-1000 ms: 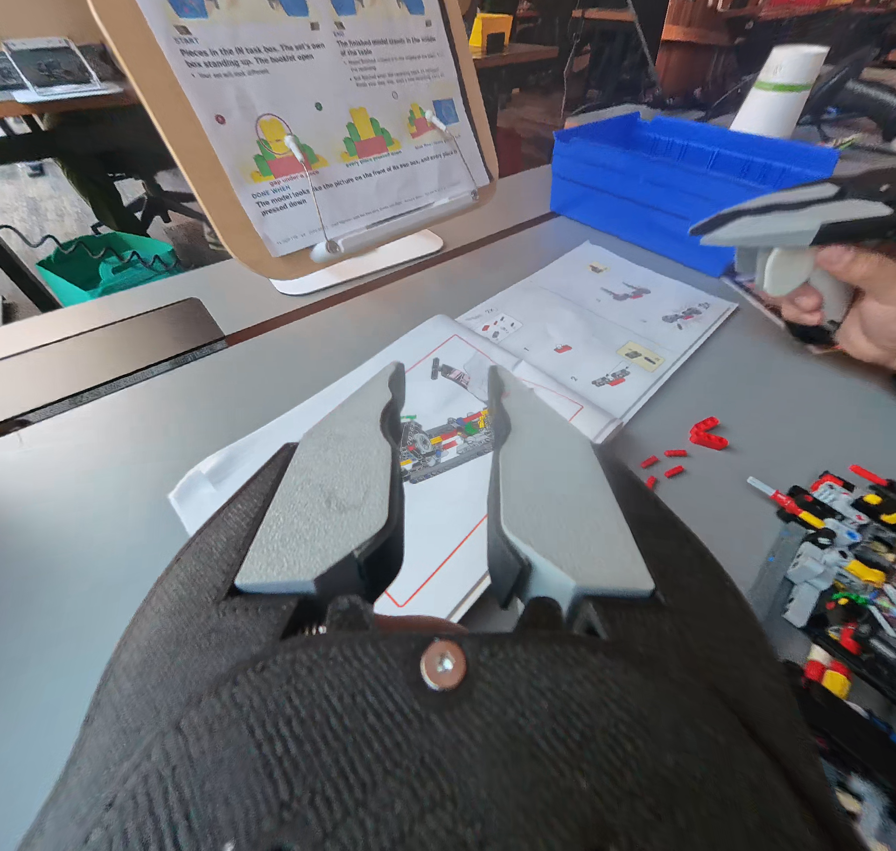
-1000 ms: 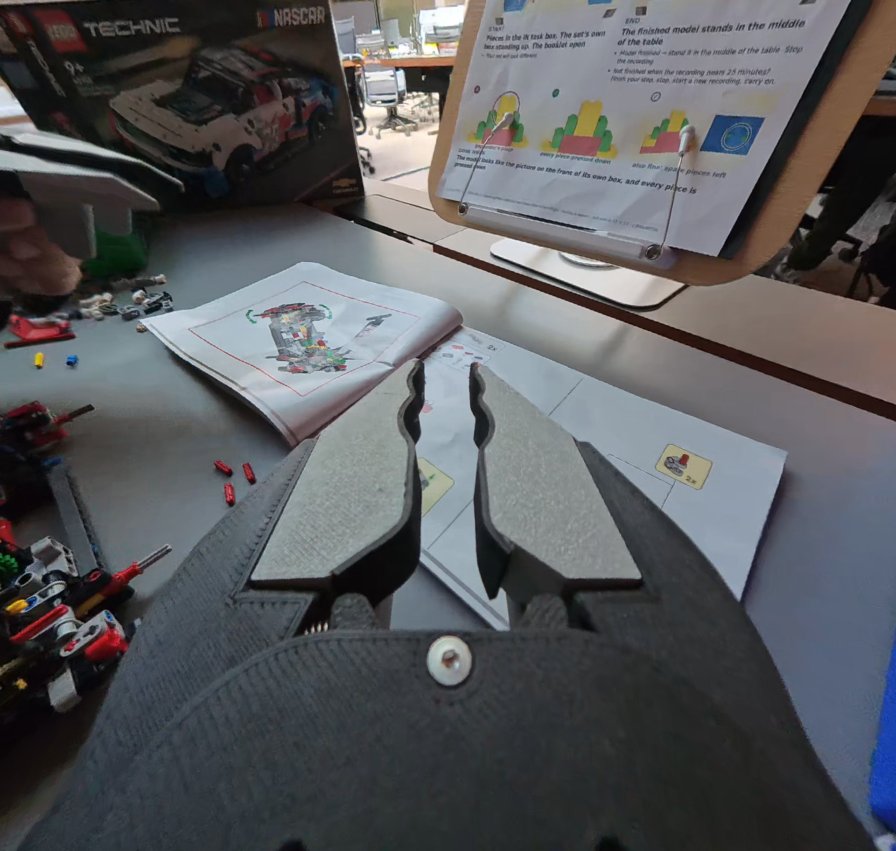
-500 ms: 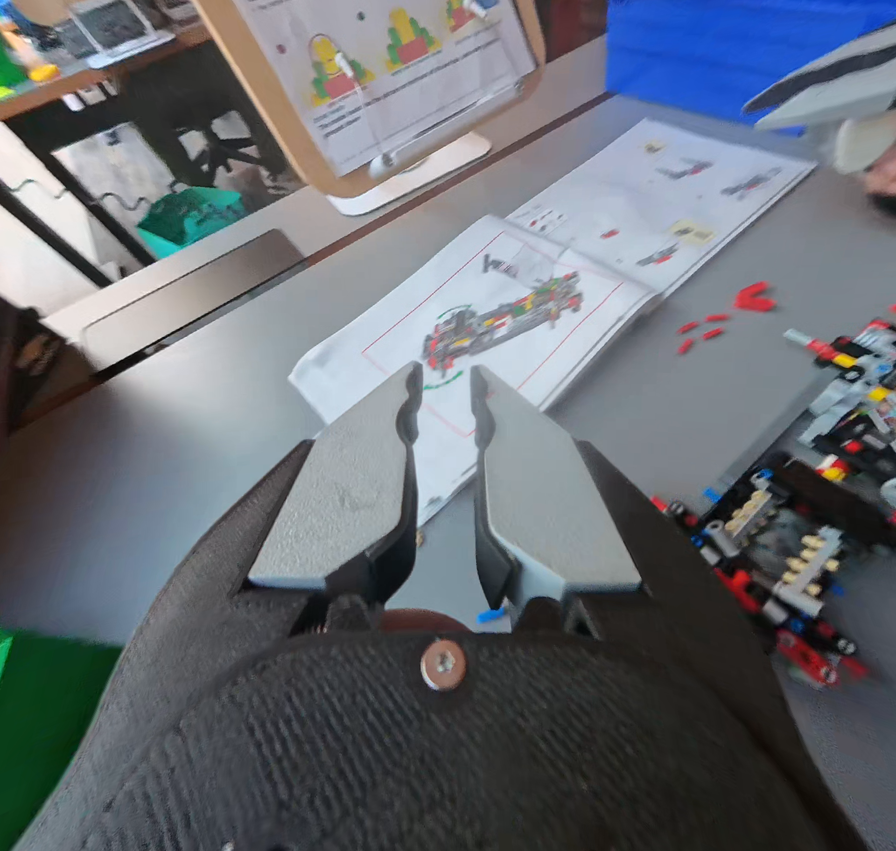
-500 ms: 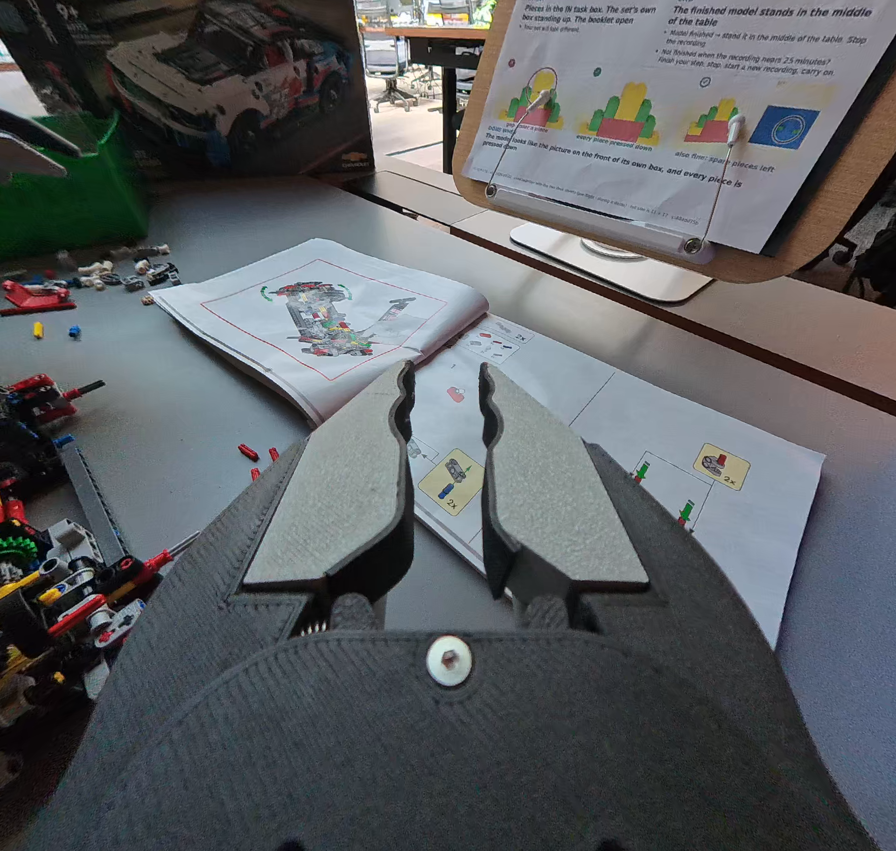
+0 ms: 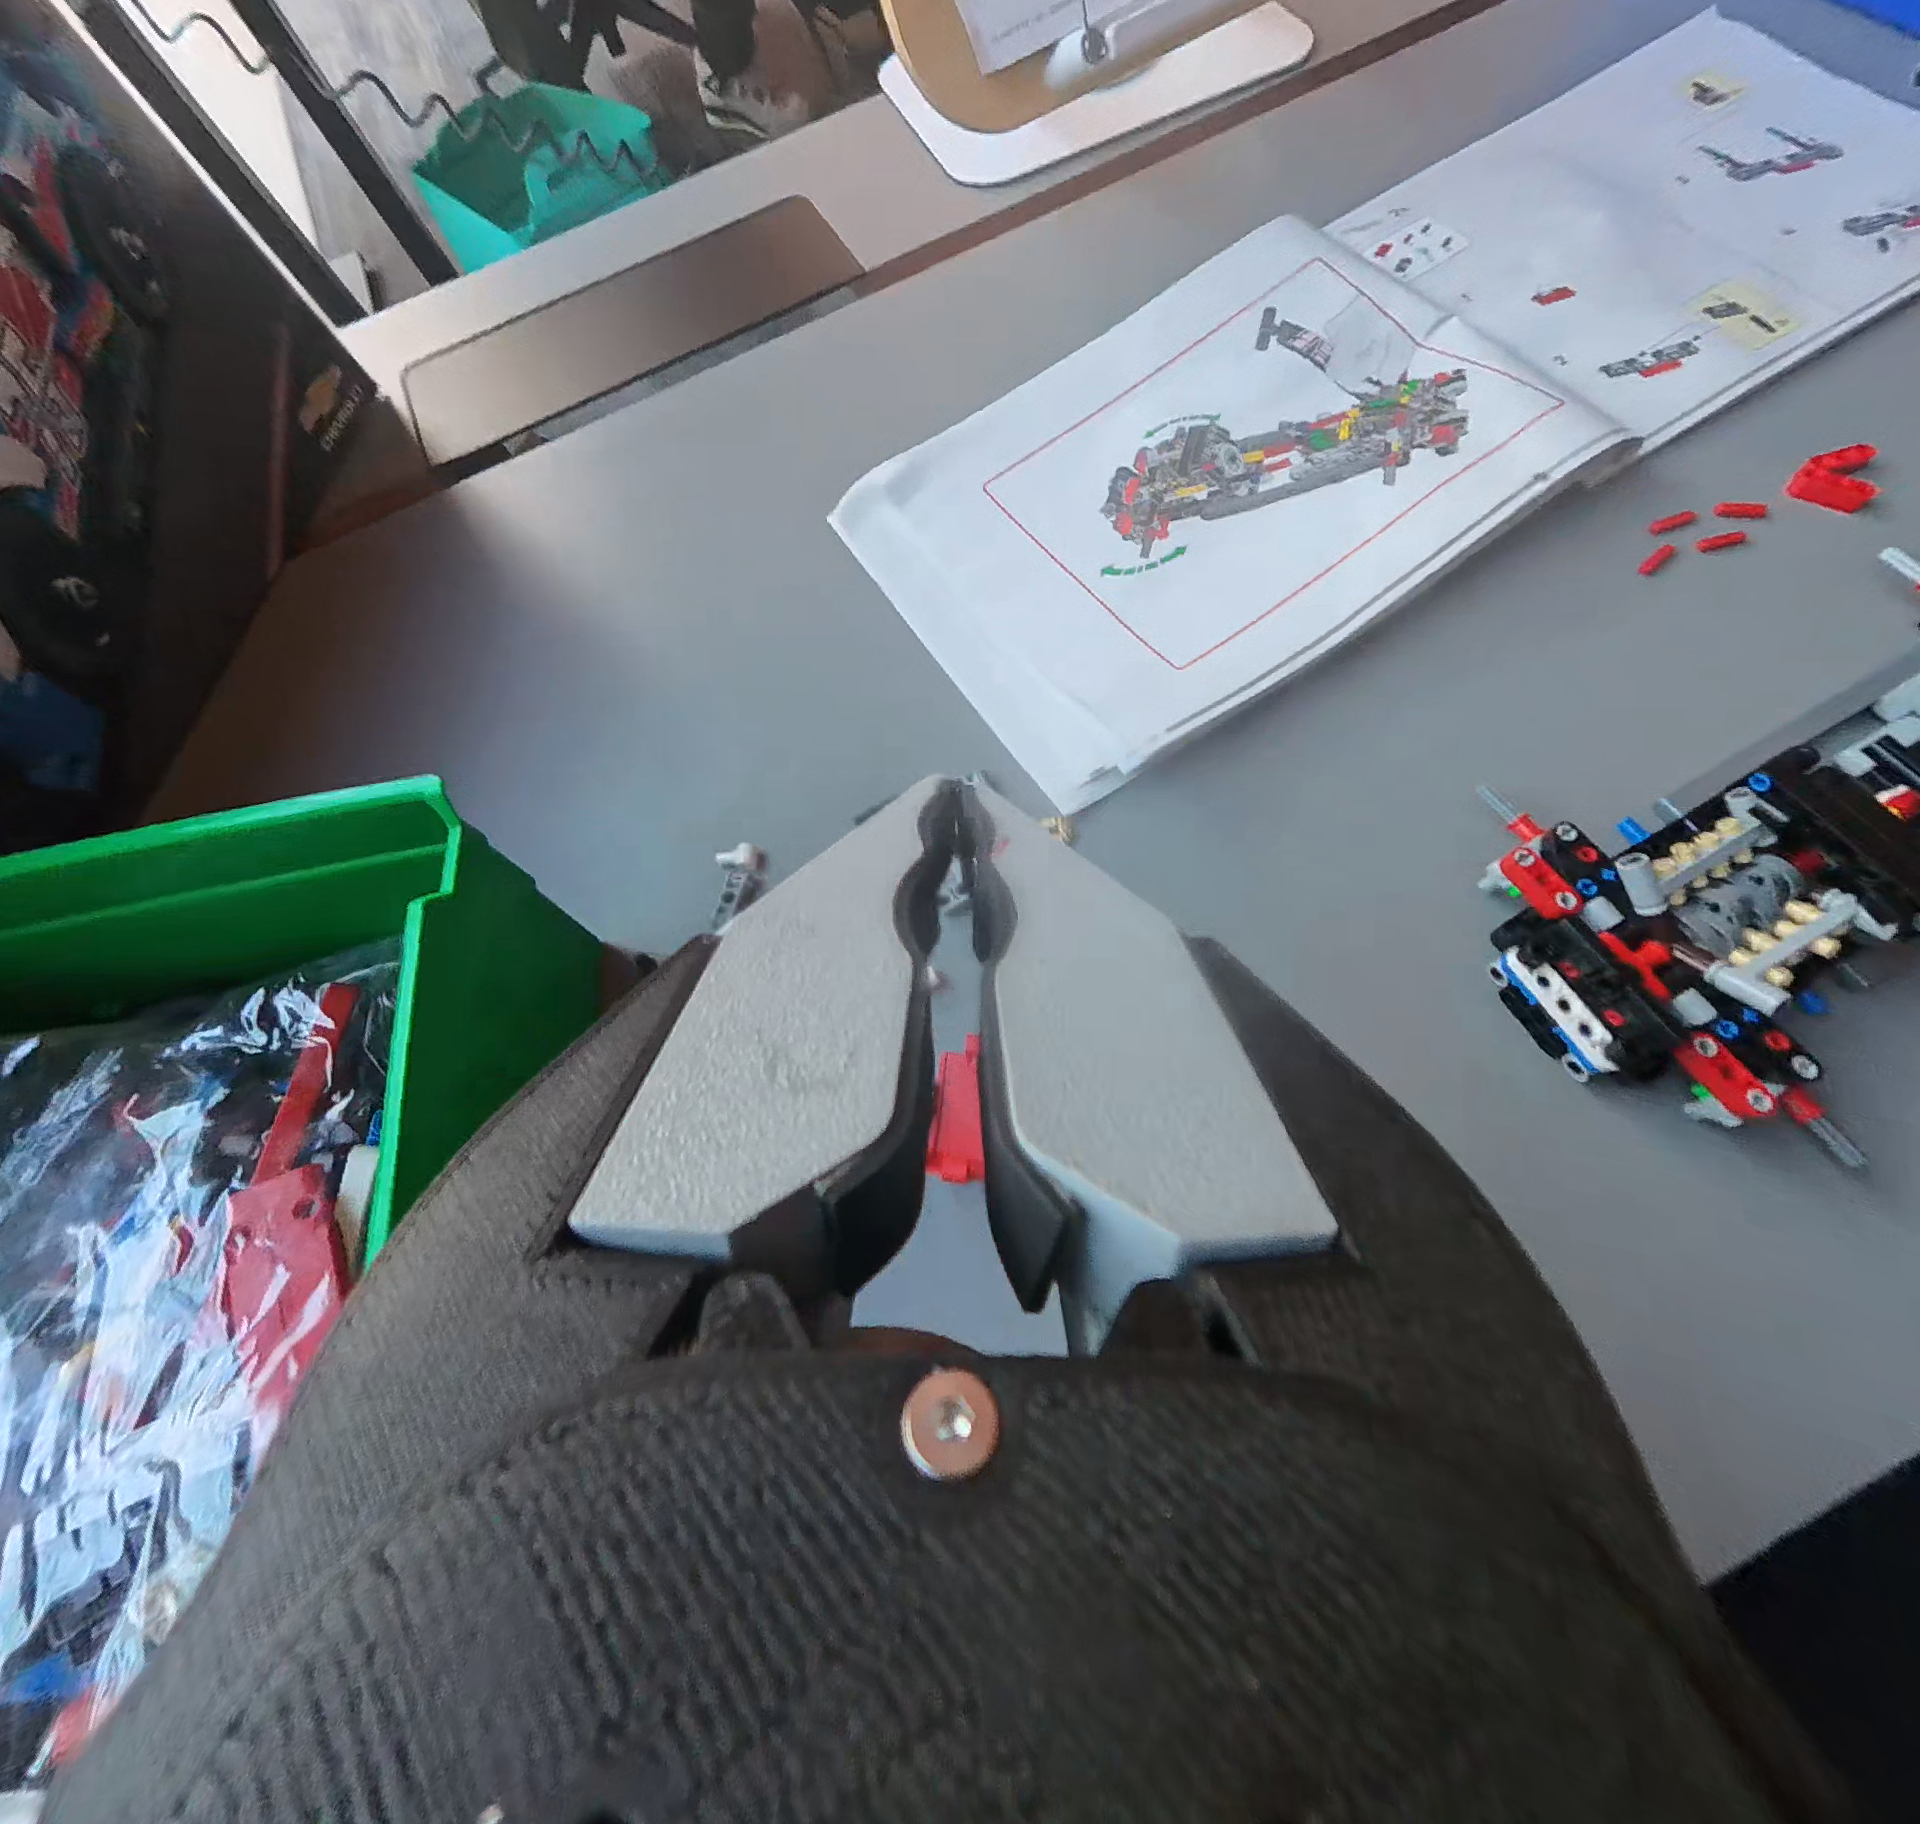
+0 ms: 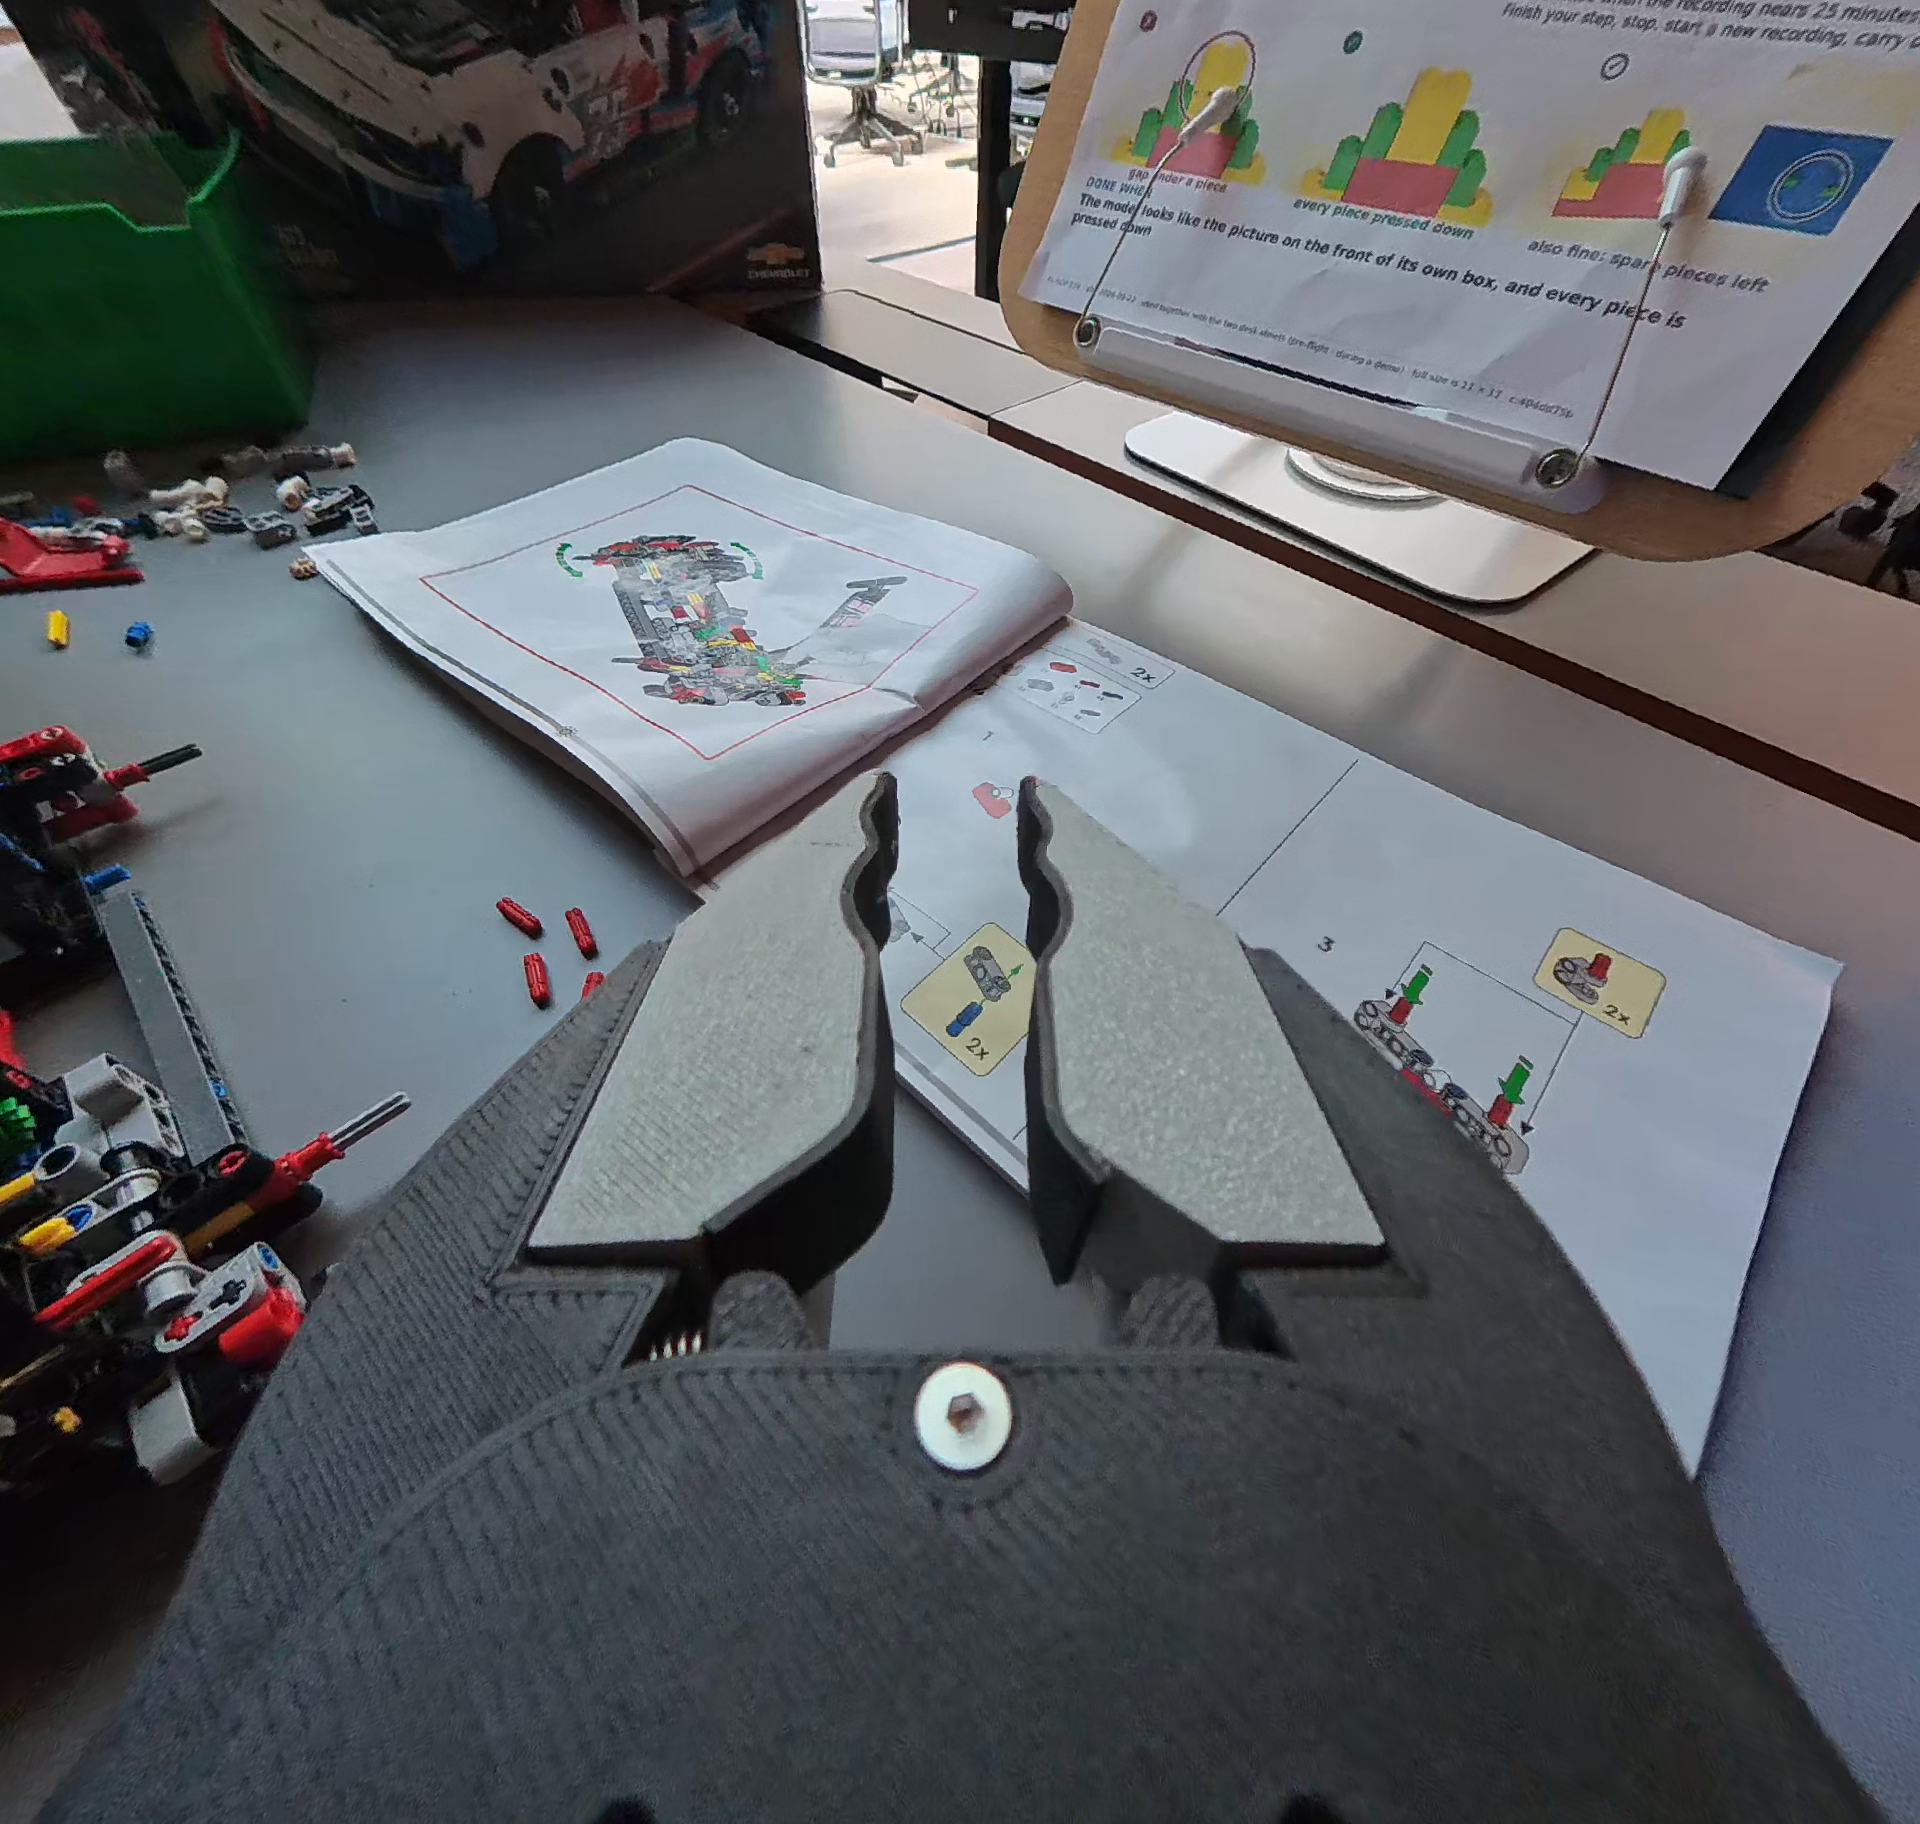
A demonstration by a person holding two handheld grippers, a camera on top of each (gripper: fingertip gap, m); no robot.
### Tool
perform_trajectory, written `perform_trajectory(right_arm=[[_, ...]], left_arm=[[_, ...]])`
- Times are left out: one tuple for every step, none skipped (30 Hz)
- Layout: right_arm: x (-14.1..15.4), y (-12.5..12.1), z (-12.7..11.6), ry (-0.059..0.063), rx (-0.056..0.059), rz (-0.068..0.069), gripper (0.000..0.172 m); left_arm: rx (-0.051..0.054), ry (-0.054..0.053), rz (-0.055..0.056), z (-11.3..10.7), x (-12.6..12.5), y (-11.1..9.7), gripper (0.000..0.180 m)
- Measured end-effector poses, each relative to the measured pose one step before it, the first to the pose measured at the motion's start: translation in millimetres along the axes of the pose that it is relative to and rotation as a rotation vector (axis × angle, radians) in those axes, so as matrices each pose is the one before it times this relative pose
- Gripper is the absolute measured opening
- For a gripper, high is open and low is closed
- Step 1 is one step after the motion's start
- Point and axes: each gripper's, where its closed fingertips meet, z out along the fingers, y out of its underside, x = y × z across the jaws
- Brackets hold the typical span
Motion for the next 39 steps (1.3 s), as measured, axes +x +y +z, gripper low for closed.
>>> perform_trajectory(right_arm=[[-0.25,1.19,0.48,-0.0008,-0.0015,0.0007,0.02],[-0.13,1.42,0.56,-0.0006,-0.0019,0.0007,0.019],[0.13,1.39,0.39,0.0015,-0.0021,0.0006,0.018],[0.48,1.18,0.35,0.0019,-0.002,0.0015,0.018],[0.22,1.02,0.29,0.0004,-0.0014,0.003,0.018],[0.37,0.62,0.23,-0.0002,-0.0005,0.0039,0.017],[0.3,0.67,0.34,-0.0006,-0.0004,0.0032,0.017],[0.24,0.69,0.44,-0.0013,-0.0017,0.0021,0.017],[0.4,1.03,0.58,-0.0012,-0.0032,0.0017,0.016],[0.5,1.15,0.67,-0.0021,-0.0036,0.0029,0.016],[0.03,0.92,0.79,-0.0052,-0.003,0.0057,0.016],[-0.32,0.46,0.6,-0.0072,-0.0013,0.0071,0.015],[-0.28,-0.02,0.47,-0.0063,0.0004,0.0049,0.016],[-0.52,-0.3,0.34,-0.0042,0.0007,0.0009,0.015],[-0.45,-0.34,0.15,-0.003,-0.0001,-0.0023,0.015],[-0.75,-0.03,0.18,-0.0024,-0.0008,-0.0036,0.015],[-0.74,0.12,0.23,-0.0027,-0.0014,-0.0031,0.015],[-0.98,0.08,0.29,-0.0043,-0.0012,-0.0018,0.015],[-1.11,-0.04,0.39,-0.0052,-0.0005,-0.0005,0.015],[-1.09,-0.07,0.27,-0.0054,0.0,0.0003,0.015],[-1.27,-0.2,0.29,-0.0057,0.0002,0.0005,0.015],[-1.16,-0.11,0.36,-0.0054,0.0001,0.0008,0.015],[-1.1,-0.12,0.41,-0.0052,0.0,0.0015,0.015],[-1.14,-0.15,0.43,-0.0053,0.0003,0.002,0.015],[-0.99,-0.17,0.4,-0.0051,0.0004,0.0022,0.015],[-1.14,-0.17,0.33,-0.0049,0.0007,0.0022,0.015],[-1.07,-0.18,0.26,-0.005,0.0009,0.0018,0.014],[-0.96,-0.18,0.16,-0.004,0.0005,0.0009,0.014],[-0.63,0.03,0.09,-0.0017,-0.0002,-0.0004,0.014],[-0.28,-0.06,0.02,-0.0004,-0.0003,-0.0007,0.014],[-0.36,-0.22,-0.16,-0.0006,0.0006,0.0001,0.014],[-0.29,-0.34,-0.2,-0.001,0.0016,0.001,0.014],[-0.12,-0.47,-0.36,-0.0004,0.0022,0.001,0.014],[-0.06,-0.49,-0.28,0.0001,0.0021,0.0005,0.014],[0.01,-0.53,-0.41,0.0002,0.0019,0.0004,0.014],[0.04,-0.65,-0.49,0.0002,0.0022,0.0005,0.014],[-0.03,-0.73,-0.56,-0.0001,0.0031,0.0005,0.013],[0.01,-0.94,-0.42,-0.0001,0.0036,0.0002,0.013],[0.02,-0.96,-0.6,0.0001,0.0033,-0.0001,0.013]], left_arm=[[-0.0264,0.0191,0.004,0.42,1.26,6.78,0.0],[-0.0378,0.0075,-0.0013,1.57,-1.27,9.35,0.0],[-0.0388,0.0006,-0.0074,2.64,-2.45,9.66,0.0],[-0.0427,0.0129,-0.0038,3.37,-0.11,10.37,0.0],[-0.0447,0.0085,0.0024,3.73,-0.28,10.03,0.0],[-0.0345,-0.0074,0.0025,3.66,-1.92,7.08,0.0],[-0.0257,0.0011,0.0102,3.13,0.9,4.73,0.0],[-0.0181,0.0153,0.0185,2.6,4.3,2.62,0.001],[-0.0082,0.0222,0.023,2.71,6.56,0.33,0.002],[-0.0008,0.0264,0.0276,3.44,8.0,-1.2,0.002],[-0.0012,0.0281,0.0299,5.07,8.67,-1.22,0.002],[-0.0084,0.0243,0.0261,6.94,7.88,-0.38,0.002],[-0.0201,0.0228,0.0232,7.87,6.91,1.0,0.003],[-0.0231,0.0294,0.0266,8.21,7.65,1.57,0.004],[-0.021,0.0283,0.0304,7.91,7.1,1.52,0.006],[-0.0221,0.0147,0.028,7.04,4.29,2.27,0.006],[-0.0255,0.0024,0.0248,5.82,1.58,3.08,0.006],[-0.0218,-0.0015,0.0206,4.26,0.13,2.86,0.006],[-0.0091,0.0014,0.0146,2.42,-0.37,1.45,0.007],[0.0046,0.0052,0.0082,0.81,-0.2,-0.41,0.007],[0.013,0.0132,0.0084,-0.44,1.18,-1.66,0.008],[0.0161,0.0139,0.0163,-1.03,1.79,-2.38,0.008],[0.0139,0.005,0.0249,-0.78,1.09,-1.83,0.008],[0.0027,-0.0055,0.025,-0.01,-0.45,-0.17,0.011],[-0.0096,-0.0018,0.0259,0.68,-0.19,1.87,0.014],[-0.0122,0.0019,0.0243,1.06,-0.01,2.56,0.016],[-0.009,-0.0005,0.0219,0.93,-0.96,2.16,0.017],[-0.002,0.0012,0.0206,0.66,-0.93,1.0,0.018],[0.008,0.0109,0.0184,0.47,0.55,-0.64,0.018],[0.0109,0.0118,0.0103,0.44,0.45,-1.62,0.017],[0.0057,0.0143,0.0055,0.92,0.58,-1.38,0.016],[-0.0026,0.0154,0.0079,1.47,0.91,-0.51,0.015],[-0.0092,0.0168,0.0097,2.26,1.37,0.48,0.015],[-0.0218,0.0152,0.0077,2.73,0.98,2.24,0.015],[-0.022,0.0114,0.0047,2.31,0.21,2.15,0.013],[0.0078,0.0114,-0.0033,-0.05,0.01,-2.4,0.008],[-0.0098,0.0106,-0.0033,0.78,-0.07,0.4,0.004],[-0.0117,0.0097,-0.0031,1.28,0.19,0.3,0.003],[-0.0022,0.0072,-0.0005,0.72,0.51,-1.48,0.002]])
